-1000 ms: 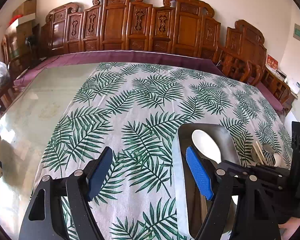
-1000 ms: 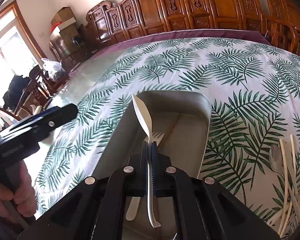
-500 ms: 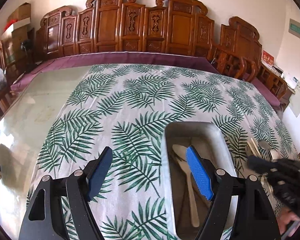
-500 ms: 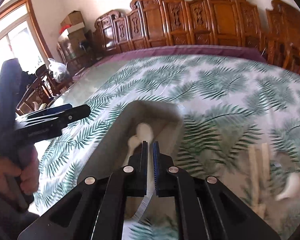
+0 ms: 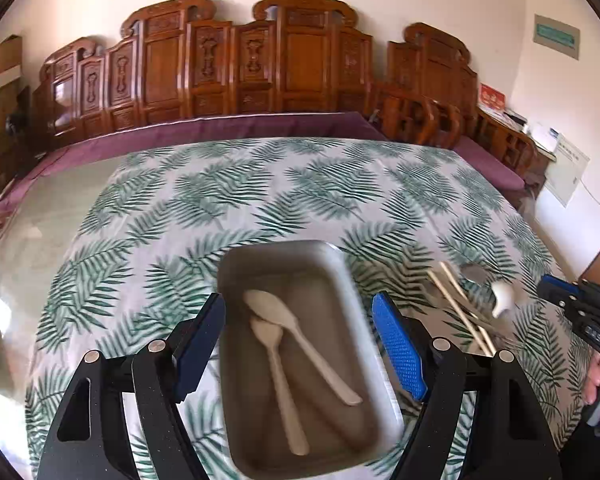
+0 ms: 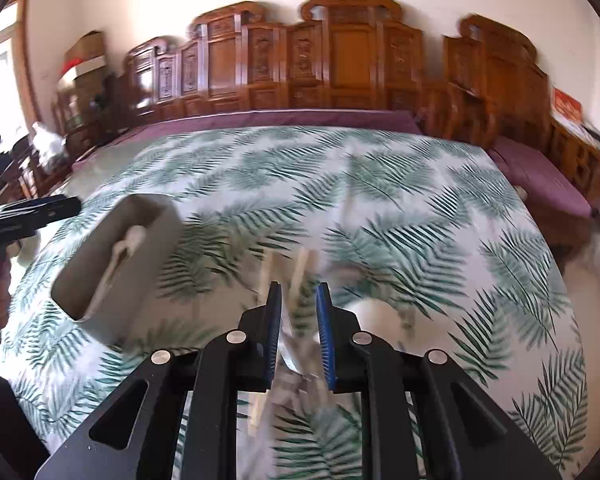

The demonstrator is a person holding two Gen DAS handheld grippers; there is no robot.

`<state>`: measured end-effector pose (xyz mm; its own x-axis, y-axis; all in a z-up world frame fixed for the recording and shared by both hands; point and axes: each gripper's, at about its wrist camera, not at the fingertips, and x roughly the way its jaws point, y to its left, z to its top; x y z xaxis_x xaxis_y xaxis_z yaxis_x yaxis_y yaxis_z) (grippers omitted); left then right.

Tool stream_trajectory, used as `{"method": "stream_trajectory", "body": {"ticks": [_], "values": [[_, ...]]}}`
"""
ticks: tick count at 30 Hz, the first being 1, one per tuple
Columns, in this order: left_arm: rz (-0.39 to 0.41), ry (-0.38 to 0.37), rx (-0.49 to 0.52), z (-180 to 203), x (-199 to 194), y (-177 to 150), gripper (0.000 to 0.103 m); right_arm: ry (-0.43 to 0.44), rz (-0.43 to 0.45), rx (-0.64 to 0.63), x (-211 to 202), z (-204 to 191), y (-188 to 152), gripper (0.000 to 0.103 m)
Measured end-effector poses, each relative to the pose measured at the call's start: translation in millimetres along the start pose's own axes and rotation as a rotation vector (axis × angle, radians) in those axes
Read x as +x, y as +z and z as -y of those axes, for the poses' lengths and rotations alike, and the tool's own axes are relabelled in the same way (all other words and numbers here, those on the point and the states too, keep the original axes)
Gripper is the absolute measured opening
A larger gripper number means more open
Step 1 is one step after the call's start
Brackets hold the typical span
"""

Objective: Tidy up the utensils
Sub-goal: 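Move both tools back over the utensil pile toward the chopsticks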

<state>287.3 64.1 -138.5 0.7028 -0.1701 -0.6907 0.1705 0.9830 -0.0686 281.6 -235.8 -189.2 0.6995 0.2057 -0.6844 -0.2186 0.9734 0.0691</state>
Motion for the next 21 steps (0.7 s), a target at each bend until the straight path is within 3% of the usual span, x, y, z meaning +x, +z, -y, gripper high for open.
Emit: {"method": "stream_trajectory", "body": {"ticks": [10, 21], "values": [[-0.023, -0.042, 0.061, 42.0, 6.0, -12.3, 0.073, 0.051, -0.083, -0.093, 38.5, -11.7, -21.3, 0.025], [-0.060, -0.084, 0.080, 88.2, 15.0, -26.9, 0.073, 0.078, -0.092, -0.114, 38.8, -1.0, -19.2, 0.025]]}}
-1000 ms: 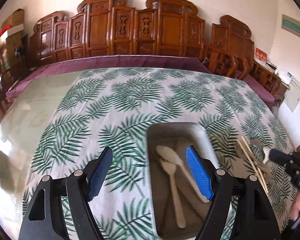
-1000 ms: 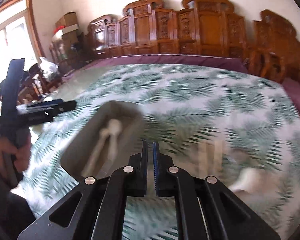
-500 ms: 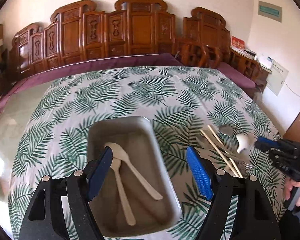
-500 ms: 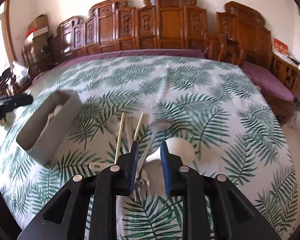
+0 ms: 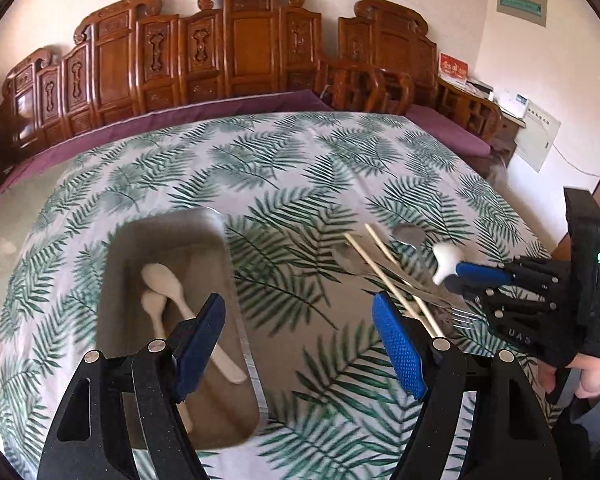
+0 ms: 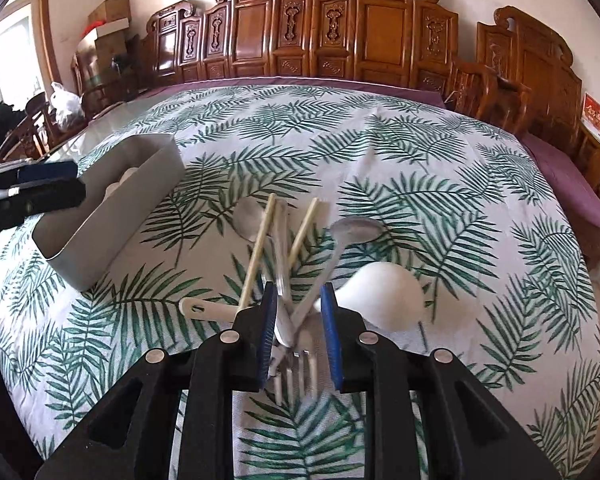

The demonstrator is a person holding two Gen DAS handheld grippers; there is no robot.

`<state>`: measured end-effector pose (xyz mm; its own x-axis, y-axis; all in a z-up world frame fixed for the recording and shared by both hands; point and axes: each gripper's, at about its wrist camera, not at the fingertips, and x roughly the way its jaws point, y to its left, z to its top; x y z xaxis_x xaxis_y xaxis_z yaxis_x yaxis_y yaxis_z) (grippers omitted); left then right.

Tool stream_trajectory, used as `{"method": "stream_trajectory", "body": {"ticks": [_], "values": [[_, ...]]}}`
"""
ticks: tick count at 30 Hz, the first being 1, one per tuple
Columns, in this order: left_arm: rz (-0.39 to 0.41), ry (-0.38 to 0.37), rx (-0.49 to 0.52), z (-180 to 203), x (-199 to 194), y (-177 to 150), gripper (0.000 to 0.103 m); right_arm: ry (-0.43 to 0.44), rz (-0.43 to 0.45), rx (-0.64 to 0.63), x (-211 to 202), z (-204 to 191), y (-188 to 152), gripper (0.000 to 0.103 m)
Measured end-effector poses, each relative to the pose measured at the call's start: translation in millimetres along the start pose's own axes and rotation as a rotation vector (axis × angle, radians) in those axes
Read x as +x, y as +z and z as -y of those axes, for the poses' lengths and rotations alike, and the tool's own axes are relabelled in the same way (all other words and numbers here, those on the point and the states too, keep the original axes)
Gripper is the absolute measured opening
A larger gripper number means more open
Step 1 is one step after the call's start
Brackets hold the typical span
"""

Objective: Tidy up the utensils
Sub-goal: 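Move both tools back over the utensil pile toward the chopsticks, then close the left tool on a wooden chopstick in the pile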

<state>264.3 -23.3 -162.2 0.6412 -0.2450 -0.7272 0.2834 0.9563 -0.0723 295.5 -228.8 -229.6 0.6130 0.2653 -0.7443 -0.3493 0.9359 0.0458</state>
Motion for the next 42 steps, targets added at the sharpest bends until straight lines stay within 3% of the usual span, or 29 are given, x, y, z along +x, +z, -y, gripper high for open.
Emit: {"method": "stream_trajectory", "body": {"ticks": [8, 14, 30, 36, 41, 42], "values": [[-0.076, -0.018, 0.018, 51.8, 28.9, -18.3, 0.073, -0.008, 0.030, 0.068, -17.6, 27.9, -0.2, 0.025], [-0.115, 0.015, 0.065, 85.4, 51.2, -27.2, 0.073, -0.002, 0.044, 0.083, -24.6, 35.4, -1.1, 0.025], [-0.166, 0.136, 0.065, 94.3, 85.9, -34.0, 0.063, 0.037, 0.062, 0.086, -31.7, 30.7, 0.4, 0.025], [-0.178, 0.115, 0.045, 85.3, 77.5, -39.8, 0.045, 0.040, 0.050, 0.071, -26.9, 24.7, 0.8, 0.025], [-0.192, 0.070, 0.048, 84.6, 71.8, -44.2, 0.010, 0.039, 0.038, 0.062, -21.8, 22.2, 0.6, 0.025], [-0.195, 0.063, 0.047, 84.5, 71.4, -44.5, 0.008, 0.039, 0.035, 0.062, -20.5, 22.0, 0.3, 0.025]]}}
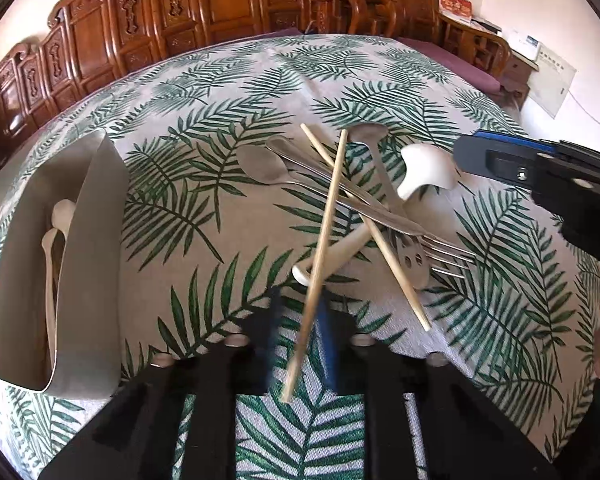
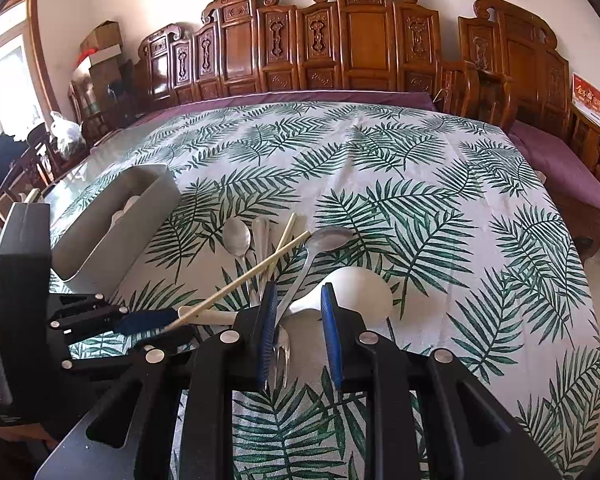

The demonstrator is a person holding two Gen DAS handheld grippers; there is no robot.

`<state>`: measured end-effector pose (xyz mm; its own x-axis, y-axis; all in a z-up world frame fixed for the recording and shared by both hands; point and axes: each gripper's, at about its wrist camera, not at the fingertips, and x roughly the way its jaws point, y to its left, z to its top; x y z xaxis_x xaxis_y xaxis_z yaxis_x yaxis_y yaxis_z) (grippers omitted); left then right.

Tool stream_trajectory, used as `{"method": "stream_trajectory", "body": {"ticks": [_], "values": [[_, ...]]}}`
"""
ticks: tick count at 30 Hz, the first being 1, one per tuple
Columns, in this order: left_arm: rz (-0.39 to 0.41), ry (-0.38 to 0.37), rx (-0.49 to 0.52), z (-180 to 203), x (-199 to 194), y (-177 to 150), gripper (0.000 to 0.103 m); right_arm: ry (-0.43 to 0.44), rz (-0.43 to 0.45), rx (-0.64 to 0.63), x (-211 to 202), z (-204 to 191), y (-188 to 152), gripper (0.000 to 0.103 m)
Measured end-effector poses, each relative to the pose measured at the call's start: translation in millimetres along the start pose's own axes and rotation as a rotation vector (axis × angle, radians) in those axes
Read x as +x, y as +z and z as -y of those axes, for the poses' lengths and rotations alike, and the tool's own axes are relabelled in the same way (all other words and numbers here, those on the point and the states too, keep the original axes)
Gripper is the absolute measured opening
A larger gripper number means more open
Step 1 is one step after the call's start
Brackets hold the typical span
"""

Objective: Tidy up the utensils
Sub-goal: 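Close the left tool on a wooden chopstick in the pile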

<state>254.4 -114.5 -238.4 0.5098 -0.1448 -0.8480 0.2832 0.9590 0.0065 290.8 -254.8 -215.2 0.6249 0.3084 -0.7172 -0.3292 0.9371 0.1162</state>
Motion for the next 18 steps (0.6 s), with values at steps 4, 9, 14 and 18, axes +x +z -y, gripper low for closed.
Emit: {"method": "stream_trajectory", "body": {"ticks": [4, 9, 14, 18], "values": [[0.005, -0.032, -0.011, -6.1, -4.3, -0.1, 0.004, -0.004, -0.010, -0.005, 4.0, -1.3, -1.1, 0.025], [0.037, -0.065, -0.037, -18.4, -17.0, 4.7, 0.004, 0.011, -0.017, -0.012, 8.8, -5.2, -1.2, 0.025], [0.068, -0.080, -0.057, -32.1, -30.4, 12.7, 0.004, 0.050, -0.028, -0.035, 21.5, -14.2, 3.9, 0.025], [0.095, -0.085, -0.061, -40.1, -40.0, 17.9, 0.004, 0.074, -0.031, -0.050, 32.2, -22.3, 11.1, 0.025]]}}
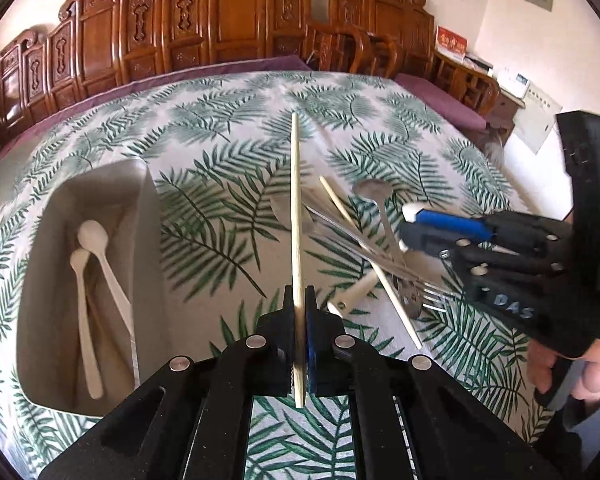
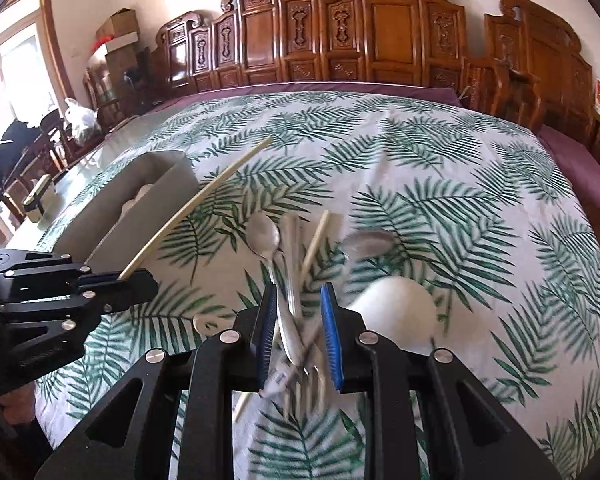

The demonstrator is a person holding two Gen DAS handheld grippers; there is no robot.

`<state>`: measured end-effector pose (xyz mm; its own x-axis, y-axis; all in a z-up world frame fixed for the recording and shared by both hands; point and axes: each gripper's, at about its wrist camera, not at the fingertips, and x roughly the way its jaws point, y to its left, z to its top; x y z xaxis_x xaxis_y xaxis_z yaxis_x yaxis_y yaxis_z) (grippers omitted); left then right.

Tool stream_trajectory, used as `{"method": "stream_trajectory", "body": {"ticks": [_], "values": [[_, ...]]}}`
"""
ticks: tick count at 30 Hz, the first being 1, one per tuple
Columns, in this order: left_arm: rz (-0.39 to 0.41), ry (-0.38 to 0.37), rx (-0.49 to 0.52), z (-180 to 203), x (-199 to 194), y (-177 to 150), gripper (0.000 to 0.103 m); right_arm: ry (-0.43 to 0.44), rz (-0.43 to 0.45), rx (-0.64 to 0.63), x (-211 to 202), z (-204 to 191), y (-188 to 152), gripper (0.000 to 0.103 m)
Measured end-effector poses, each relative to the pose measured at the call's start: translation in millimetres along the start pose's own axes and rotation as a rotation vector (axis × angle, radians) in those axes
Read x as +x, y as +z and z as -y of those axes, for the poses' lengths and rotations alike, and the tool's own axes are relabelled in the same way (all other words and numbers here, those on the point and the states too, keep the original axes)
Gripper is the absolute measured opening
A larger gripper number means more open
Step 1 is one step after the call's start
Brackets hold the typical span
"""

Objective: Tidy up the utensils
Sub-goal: 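Close the left tool on a wooden chopstick in the pile, then grasp a metal spoon with the right tool while the left tool lifts the chopstick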

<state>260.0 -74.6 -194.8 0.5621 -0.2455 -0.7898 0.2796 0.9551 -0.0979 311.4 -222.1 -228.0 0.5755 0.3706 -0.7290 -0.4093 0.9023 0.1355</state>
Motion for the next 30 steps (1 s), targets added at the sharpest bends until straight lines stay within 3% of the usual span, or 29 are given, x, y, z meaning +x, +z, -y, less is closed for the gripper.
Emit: {"method": "stream_trajectory", "body": {"ticks": [11, 27, 30], "values": [[0.012, -0.010, -0.014, -9.4, -5.6, 3.8, 0.004, 0.057, -0.083, -0.083, 40.9, -19.2, 15.5, 0.025], [0.013, -0.015, -0.019, -12.3, -8.2, 4.9, 0.004, -0.006, -0.193, -0.167, 67.6, -30.3, 17.0, 0.022], [0.017, -0.015, -0.017, -12.7, -9.3, 5.5, 0.004, -0.027, -0.205, -0.167, 68.4, -28.8, 18.7, 0.015]]}}
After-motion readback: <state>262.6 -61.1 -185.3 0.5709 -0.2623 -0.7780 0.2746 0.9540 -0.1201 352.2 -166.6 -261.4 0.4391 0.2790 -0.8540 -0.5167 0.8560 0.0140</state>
